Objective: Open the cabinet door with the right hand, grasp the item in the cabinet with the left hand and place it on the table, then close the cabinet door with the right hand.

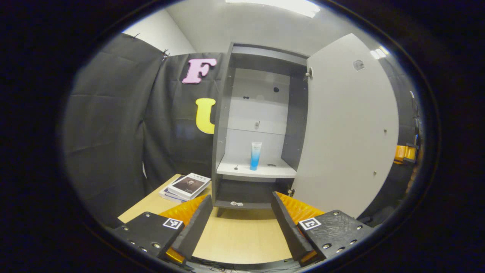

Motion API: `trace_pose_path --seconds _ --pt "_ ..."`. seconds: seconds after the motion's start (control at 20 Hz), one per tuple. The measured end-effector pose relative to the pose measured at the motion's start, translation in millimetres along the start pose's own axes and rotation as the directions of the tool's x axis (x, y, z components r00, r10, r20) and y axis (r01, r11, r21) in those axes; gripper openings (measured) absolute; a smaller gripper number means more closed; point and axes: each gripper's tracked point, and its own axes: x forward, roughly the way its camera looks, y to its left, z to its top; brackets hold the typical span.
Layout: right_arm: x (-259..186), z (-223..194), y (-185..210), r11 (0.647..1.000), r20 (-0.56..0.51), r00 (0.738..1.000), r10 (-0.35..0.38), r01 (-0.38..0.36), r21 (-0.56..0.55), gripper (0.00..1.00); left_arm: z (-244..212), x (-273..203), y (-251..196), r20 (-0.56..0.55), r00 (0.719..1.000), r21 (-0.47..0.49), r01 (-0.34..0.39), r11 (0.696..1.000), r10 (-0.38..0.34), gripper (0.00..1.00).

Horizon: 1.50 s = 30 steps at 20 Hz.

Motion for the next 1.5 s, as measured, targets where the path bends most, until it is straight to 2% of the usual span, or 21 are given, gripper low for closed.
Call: trace_pose_path --seconds 0.05,0.2,0.25,0.3,0.35,0.4,0.5,0.65,0.7,0.8,0.95,1.0,1.05,1.1,1.15,1.25,1.3,1.35,1.4,1.45,1.5 --pt "-2.4 0.9 -4.6 0.999 0.013 0.999 -0.039 0.039 0.003 0.09 1.0 6.9 3.6 -0.003 1.000 -0.005 0.012 1.000 -0.012 0.92" --pt "-10.5 -3.3 -0.5 0.997 0.016 0.997 -0.074 0.074 0.029 0.05 7.6 27.2 15.0 -0.001 0.999 -0.022 0.053 0.998 -0.053 0.95" --pt "-14.5 -2.6 -2.6 0.994 0.024 0.994 -0.104 0.103 0.031 0.09 5.5 36.7 17.5 -0.010 0.997 -0.026 0.076 0.997 -0.077 0.92" --pt "-19.8 4.2 -5.7 0.990 0.063 0.988 -0.139 0.138 0.025 0.09 4.2 46.8 23.0 -0.014 0.995 -0.017 0.095 0.995 -0.096 0.95" --pt "-19.3 10.8 -10.9 0.985 0.111 0.979 -0.172 0.171 0.020 0.07 5.8 56.4 34.3 -0.017 0.995 -0.002 0.095 0.995 -0.095 0.92" --pt "-21.0 17.5 -17.3 0.979 0.145 0.969 -0.202 0.199 0.034 0.02 6.4 64.5 45.0 -0.026 0.995 0.010 0.094 0.996 -0.093 0.95" --pt "-22.3 10.5 -28.3 0.959 0.144 0.949 -0.282 0.278 0.051 0.00 7.6 82.6 52.2 -0.029 0.991 0.025 0.130 0.991 -0.130 0.93" --pt "-48.6 13.1 -53.6 0.905 0.155 0.895 -0.417 0.425 -0.017 0.02 16.3 96.3 57.9 -0.020 0.980 0.040 0.197 0.980 -0.197 0.95" --pt "-55.2 20.2 -62.6 0.875 0.183 0.864 -0.469 0.482 -0.037 0.02 18.9 98.2 57.8 -0.011 0.975 0.034 0.223 0.974 -0.223 0.95" --pt "-67.4 40.3 -82.5 0.793 0.277 0.776 -0.566 0.604 -0.073 0.02 14.4 103.5 57.6 -0.011 0.965 0.003 0.263 0.965 -0.263 0.93" --pt "-74.0 55.8 -94.6 0.718 0.341 0.681 -0.648 0.695 -0.022 0.07 8.9 106.9 56.0 -0.013 0.950 -0.034 0.312 0.949 -0.313 0.95" --pt "-76.5 57.0 -99.3 0.694 0.348 0.660 -0.665 0.719 -0.038 0.17 9.6 110.8 56.7 -0.011 0.948 -0.035 0.318 0.947 -0.319 0.95" --pt "-78.9 55.7 -108.8 0.663 0.336 0.641 -0.690 0.746 -0.062 0.16 9.8 115.2 58.3 -0.013 0.946 -0.033 0.324 0.945 -0.325 0.92" --pt "-79.8 54.7 -116.4 0.639 0.316 0.627 -0.713 0.765 -0.077 0.22 10.8 119.5 58.3 -0.011 0.943 -0.030 0.331 0.943 -0.331 0.92" --pt "-74.0 50.3 -116.8 0.636 0.299 0.625 -0.721 0.768 -0.074 0.21 12.6 125.5 58.2 -0.010 0.942 -0.024 0.336 0.941 -0.337 0.93" --pt "-61.6 51.6 -126.6 0.654 0.277 0.636 -0.720 0.756 -0.035 0.41 14.1 135.7 59.8 -0.008 0.943 -0.018 0.332 0.943 -0.332 0.92" --pt "-56.3 56.5 -134.0 0.663 0.279 0.642 -0.714 0.748 -0.027 0.53 15.1 141.4 57.9 -0.005 0.943 -0.018 0.332 0.943 -0.332 0.95" --pt "-49.4 60.2 -139.1 0.668 0.282 0.647 -0.709 0.744 -0.027 0.69 15.9 148.0 55.2 -0.002 0.943 -0.019 0.332 0.943 -0.332 0.92" --pt "-45.6 61.7 -148.5 0.652 0.284 0.631 -0.722 0.758 -0.027 0.84 18.0 154.6 52.3 0.001 0.944 -0.021 0.330 0.944 -0.330 0.95" --pt "-38.7 58.7 -158.5 0.651 0.274 0.632 -0.725 0.759 -0.029 0.92 19.8 162.5 49.0 0.003 0.944 -0.024 0.330 0.944 -0.330 0.95" --pt "-33.9 57.2 -163.6 0.651 0.264 0.634 -0.727 0.758 -0.029 0.92 23.5 170.9 43.2 0.007 0.943 -0.028 0.333 0.942 -0.333 0.93"
